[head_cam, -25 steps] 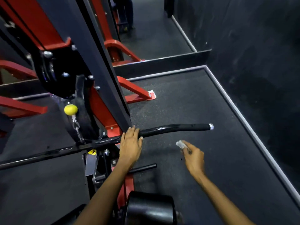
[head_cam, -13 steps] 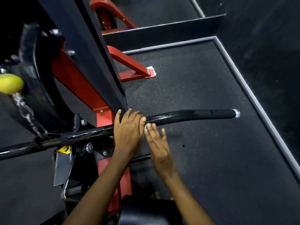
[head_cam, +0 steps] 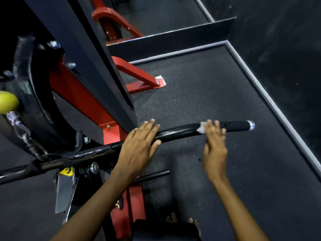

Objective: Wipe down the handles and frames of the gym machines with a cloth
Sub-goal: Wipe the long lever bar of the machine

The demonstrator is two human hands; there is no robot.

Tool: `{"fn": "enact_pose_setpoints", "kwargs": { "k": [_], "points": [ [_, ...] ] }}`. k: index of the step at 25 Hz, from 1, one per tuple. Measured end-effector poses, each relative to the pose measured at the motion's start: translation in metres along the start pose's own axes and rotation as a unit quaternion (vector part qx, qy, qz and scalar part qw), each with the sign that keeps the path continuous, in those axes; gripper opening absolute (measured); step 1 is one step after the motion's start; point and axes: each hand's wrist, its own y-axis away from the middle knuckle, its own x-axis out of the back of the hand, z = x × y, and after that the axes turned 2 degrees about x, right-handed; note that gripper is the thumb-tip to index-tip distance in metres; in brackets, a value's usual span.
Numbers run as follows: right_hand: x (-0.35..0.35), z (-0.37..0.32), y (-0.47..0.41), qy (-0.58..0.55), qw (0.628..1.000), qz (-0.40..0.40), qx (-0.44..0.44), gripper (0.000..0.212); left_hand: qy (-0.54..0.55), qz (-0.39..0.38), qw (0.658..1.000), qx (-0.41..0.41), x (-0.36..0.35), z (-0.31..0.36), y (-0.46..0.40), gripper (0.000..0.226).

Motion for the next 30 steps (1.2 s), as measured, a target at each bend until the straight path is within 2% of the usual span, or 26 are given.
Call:
{"fn": "enact_pose_setpoints", "kwargs": {
  "k": [1,2,3,6,7,8,9,10,11,12,13,14,15,16,17,19,20,21,22,24,25,26,27,28,30],
  "points": [
    [0.007,0.007,-0.007,-0.011,0.994,0.050,-0.096,0.061,0.014,-0.028,0.997,-0.063,0.000,-0.002,-0.008,0.054],
    [0.010,0.007,-0.011,-0.017,0.987,0.074,-0.140,0.057,0.018,-0.058,0.990,-0.127,-0.001,-0.003,-0.018,0.057],
    [0.009,0.001,-0.012,-0.020,0.990,0.064,-0.123,0.054,0.011,-0.082,0.981,-0.177,-0.002,-0.005,-0.028,0.059],
    [0.008,0.000,-0.005,0.019,0.995,-0.044,0.083,0.054,-0.023,-0.114,0.964,-0.241,-0.005,-0.012,-0.046,0.060],
    [0.015,0.012,-0.010,0.033,0.994,-0.053,0.085,0.056,-0.021,-0.116,0.961,-0.251,-0.005,-0.014,-0.046,0.060],
    [0.021,0.029,-0.016,0.035,0.998,-0.038,0.026,0.056,-0.013,-0.117,0.959,-0.259,-0.006,-0.015,-0.046,0.059],
    [0.027,0.042,-0.022,0.028,0.997,0.001,-0.075,0.053,-0.004,-0.118,0.957,-0.264,-0.007,-0.016,-0.046,0.058],
    [0.030,0.046,-0.027,0.018,0.983,0.044,-0.179,0.048,0.001,-0.121,0.956,-0.267,-0.008,-0.016,-0.045,0.058],
    [0.029,0.040,-0.029,0.004,0.971,0.070,-0.230,0.044,0.002,-0.128,0.955,-0.268,-0.008,-0.016,-0.045,0.061],
    [0.024,0.024,-0.028,-0.015,0.975,0.060,-0.212,0.044,0.002,-0.136,0.954,-0.268,-0.007,-0.016,-0.045,0.065],
    [0.016,0.006,-0.022,-0.023,0.990,0.019,-0.135,0.049,0.004,-0.143,0.954,-0.265,-0.007,-0.015,-0.046,0.071],
    [0.009,-0.007,-0.011,-0.013,0.999,-0.034,-0.019,0.056,0.007,-0.147,0.954,-0.262,-0.007,-0.015,-0.046,0.074],
    [0.007,-0.008,-0.006,0.009,0.994,-0.073,0.079,0.062,0.008,-0.148,0.954,-0.262,-0.006,-0.014,-0.045,0.074],
    [0.011,0.000,-0.009,0.019,0.988,-0.089,0.124,0.064,0.007,-0.148,0.953,-0.263,-0.006,-0.013,-0.044,0.073],
    [0.017,0.015,-0.016,0.014,0.992,-0.082,0.099,0.063,0.002,-0.149,0.953,-0.264,-0.005,-0.012,-0.044,0.071],
    [0.030,0.041,-0.029,-0.008,0.994,-0.014,-0.104,0.050,-0.005,-0.153,0.953,-0.261,-0.005,-0.012,-0.044,0.070],
    [0.034,0.044,-0.035,-0.018,0.978,0.026,-0.208,0.042,-0.008,-0.155,0.954,-0.258,-0.005,-0.012,-0.044,0.070],
    [0.032,0.034,-0.038,-0.031,0.968,0.031,-0.247,0.038,-0.010,-0.156,0.954,-0.255,-0.005,-0.012,-0.044,0.068],
    [0.026,0.014,-0.038,-0.054,0.975,0.007,-0.217,0.038,-0.010,-0.153,0.955,-0.254,-0.005,-0.012,-0.044,0.065],
    [0.011,-0.021,-0.020,-0.035,0.995,-0.092,-0.001,0.055,-0.008,-0.151,0.954,-0.257,-0.006,-0.012,-0.043,0.060],
    [0.008,-0.020,-0.013,-0.003,0.988,-0.116,0.102,0.063,-0.006,-0.154,0.954,-0.258,-0.005,-0.012,-0.043,0.060],
    [0.012,-0.008,-0.016,0.005,0.984,-0.121,0.133,0.068,-0.002,-0.157,0.953,-0.258,-0.005,-0.011,-0.043,0.062],
    [0.018,0.012,-0.022,-0.003,0.990,-0.110,0.089,0.067,0.001,-0.158,0.954,-0.255,-0.005,-0.011,-0.043,0.064],
    [0.024,0.032,-0.029,-0.008,0.997,-0.077,-0.006,0.063,0.003,-0.158,0.955,-0.252,-0.005,-0.011,-0.043,0.065],
    [0.035,0.048,-0.039,-0.013,0.980,-0.002,-0.198,0.049,0.005,-0.157,0.956,-0.248,-0.005,-0.010,-0.041,0.065]
  ]
}}
